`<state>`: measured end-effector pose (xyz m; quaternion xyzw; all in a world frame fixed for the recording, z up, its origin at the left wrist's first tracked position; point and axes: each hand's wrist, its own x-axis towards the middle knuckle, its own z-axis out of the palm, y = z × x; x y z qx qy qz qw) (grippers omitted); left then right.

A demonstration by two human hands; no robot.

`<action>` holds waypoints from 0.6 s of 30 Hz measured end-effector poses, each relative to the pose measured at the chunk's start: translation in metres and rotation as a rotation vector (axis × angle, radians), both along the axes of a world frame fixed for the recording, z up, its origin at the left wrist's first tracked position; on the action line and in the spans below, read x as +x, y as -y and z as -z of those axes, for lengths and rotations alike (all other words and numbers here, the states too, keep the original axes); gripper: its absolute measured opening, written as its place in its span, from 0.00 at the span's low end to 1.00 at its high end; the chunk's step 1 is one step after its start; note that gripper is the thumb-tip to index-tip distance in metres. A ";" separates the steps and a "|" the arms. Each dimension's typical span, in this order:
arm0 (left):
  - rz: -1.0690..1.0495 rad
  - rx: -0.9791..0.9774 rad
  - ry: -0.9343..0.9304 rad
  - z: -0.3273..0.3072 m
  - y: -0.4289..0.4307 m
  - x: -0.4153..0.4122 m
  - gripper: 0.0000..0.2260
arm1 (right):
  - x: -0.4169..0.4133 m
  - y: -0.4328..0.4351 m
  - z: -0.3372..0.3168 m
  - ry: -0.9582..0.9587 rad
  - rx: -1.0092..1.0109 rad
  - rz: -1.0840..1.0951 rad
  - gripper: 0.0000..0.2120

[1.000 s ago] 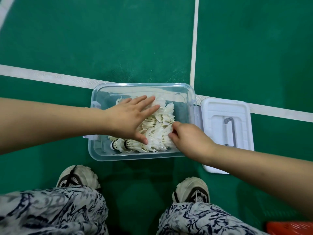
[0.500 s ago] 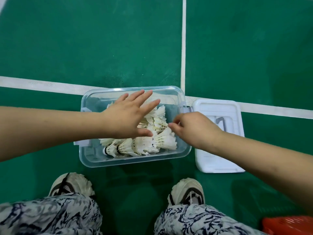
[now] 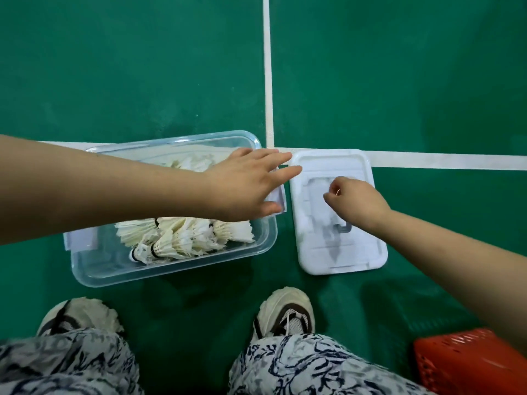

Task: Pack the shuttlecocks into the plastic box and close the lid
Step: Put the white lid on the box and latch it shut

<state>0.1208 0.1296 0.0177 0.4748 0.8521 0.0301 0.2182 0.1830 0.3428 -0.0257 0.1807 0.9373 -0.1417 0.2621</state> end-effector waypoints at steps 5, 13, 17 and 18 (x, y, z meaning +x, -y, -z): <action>0.036 -0.044 -0.050 0.011 -0.019 -0.001 0.30 | 0.011 -0.020 0.027 0.030 0.034 -0.003 0.13; 0.087 -0.109 -0.051 0.016 -0.026 0.006 0.28 | 0.016 -0.031 0.046 0.018 -0.075 0.038 0.12; 0.086 -0.112 -0.051 0.015 -0.027 0.005 0.28 | 0.015 -0.033 0.042 -0.016 -0.118 0.083 0.15; 0.088 -0.113 -0.051 0.014 -0.026 0.005 0.28 | 0.016 -0.032 0.040 -0.031 -0.116 0.092 0.14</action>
